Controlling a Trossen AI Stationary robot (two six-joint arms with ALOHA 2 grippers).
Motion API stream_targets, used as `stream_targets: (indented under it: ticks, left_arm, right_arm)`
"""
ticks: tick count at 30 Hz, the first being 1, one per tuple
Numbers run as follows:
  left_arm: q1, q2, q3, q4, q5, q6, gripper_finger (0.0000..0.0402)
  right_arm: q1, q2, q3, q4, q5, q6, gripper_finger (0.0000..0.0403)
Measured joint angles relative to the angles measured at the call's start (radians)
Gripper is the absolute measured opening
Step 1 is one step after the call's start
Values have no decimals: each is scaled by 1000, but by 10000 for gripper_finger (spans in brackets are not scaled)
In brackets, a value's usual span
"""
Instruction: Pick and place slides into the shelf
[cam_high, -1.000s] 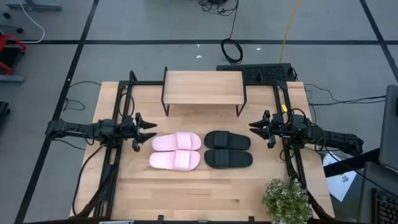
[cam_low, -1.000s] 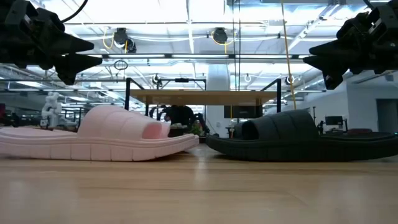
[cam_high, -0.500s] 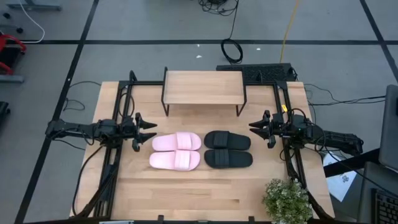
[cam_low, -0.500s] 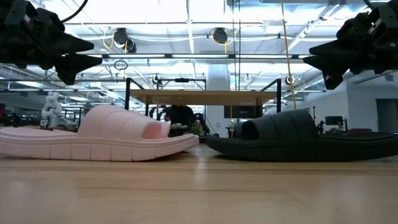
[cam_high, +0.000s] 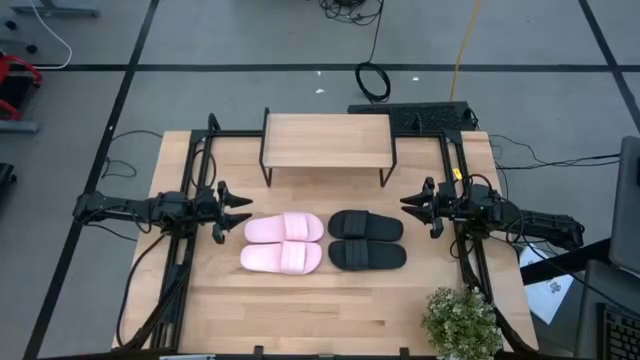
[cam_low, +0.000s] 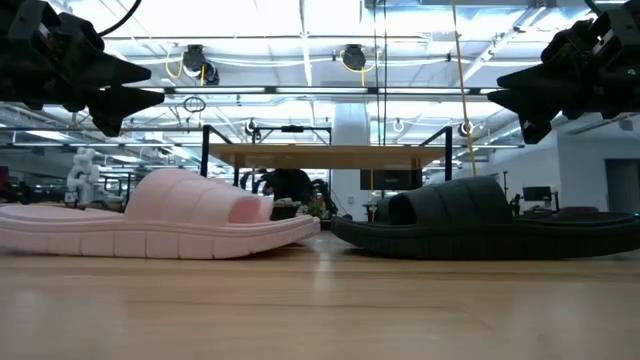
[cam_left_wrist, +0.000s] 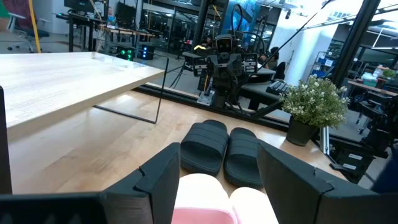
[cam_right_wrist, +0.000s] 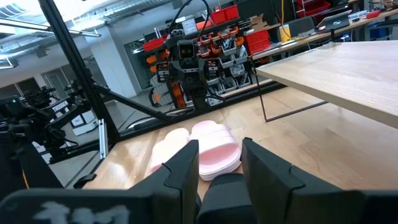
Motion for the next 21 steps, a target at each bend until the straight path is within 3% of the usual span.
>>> stream_targets:
  ticks: [11, 21]
  left_arm:
    - [0, 0, 0, 0, 0, 0, 209]
    - [0, 0, 0, -1, 0, 5, 209]
  right_arm:
    - [0, 0, 0, 18, -3, 20, 110]
    - [0, 1, 0, 227, 3, 391, 110]
